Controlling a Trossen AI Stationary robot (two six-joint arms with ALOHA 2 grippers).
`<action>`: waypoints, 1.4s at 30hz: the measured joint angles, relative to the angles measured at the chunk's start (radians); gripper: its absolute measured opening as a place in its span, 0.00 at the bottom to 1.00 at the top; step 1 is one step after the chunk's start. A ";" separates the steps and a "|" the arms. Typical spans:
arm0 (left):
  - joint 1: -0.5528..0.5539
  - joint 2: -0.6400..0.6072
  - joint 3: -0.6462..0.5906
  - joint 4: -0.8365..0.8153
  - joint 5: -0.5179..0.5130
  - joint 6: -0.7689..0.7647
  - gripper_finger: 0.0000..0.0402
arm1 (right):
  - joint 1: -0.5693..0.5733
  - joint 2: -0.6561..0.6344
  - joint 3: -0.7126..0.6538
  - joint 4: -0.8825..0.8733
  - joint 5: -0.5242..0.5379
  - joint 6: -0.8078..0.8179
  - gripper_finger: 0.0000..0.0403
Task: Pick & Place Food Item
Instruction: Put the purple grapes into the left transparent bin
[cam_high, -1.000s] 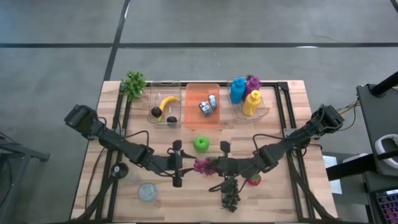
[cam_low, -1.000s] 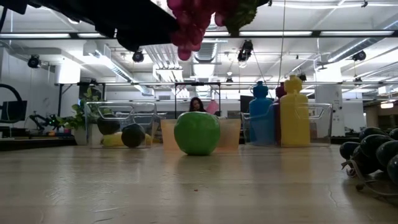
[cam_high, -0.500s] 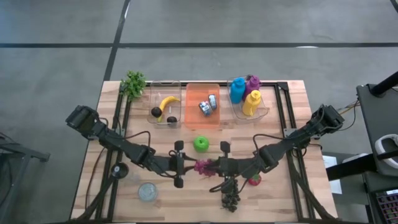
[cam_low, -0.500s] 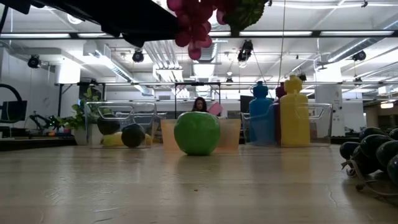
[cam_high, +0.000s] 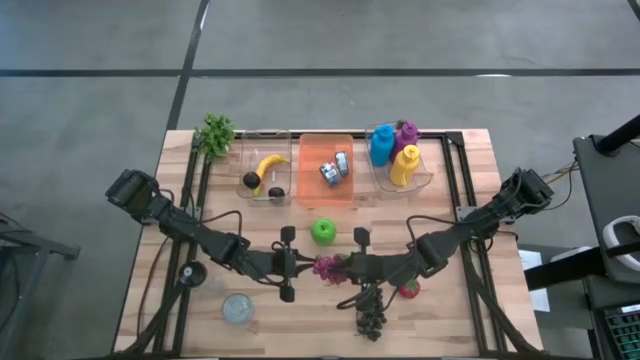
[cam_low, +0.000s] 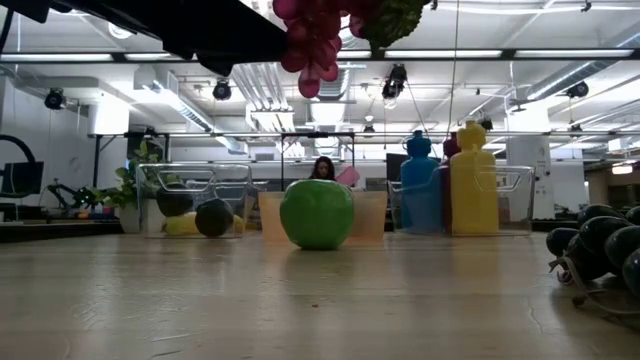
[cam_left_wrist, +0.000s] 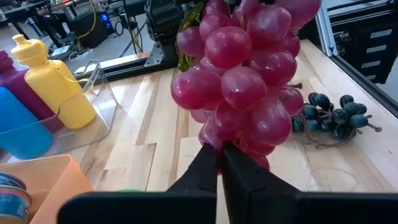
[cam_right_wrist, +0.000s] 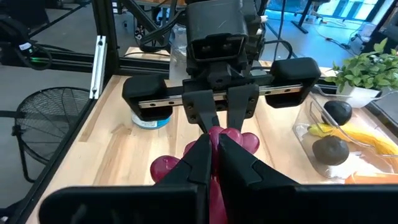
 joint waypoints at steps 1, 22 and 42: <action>0.000 0.000 0.000 0.000 0.001 0.000 0.01 | 0.000 0.000 0.000 0.000 -0.011 0.002 0.03; 0.000 0.000 0.000 0.000 0.002 -0.007 0.00 | 0.000 0.000 0.000 0.003 -0.017 0.019 0.34; 0.000 -0.058 0.000 -0.070 -0.121 -0.009 0.00 | 0.000 0.000 0.000 0.001 -0.016 0.008 0.48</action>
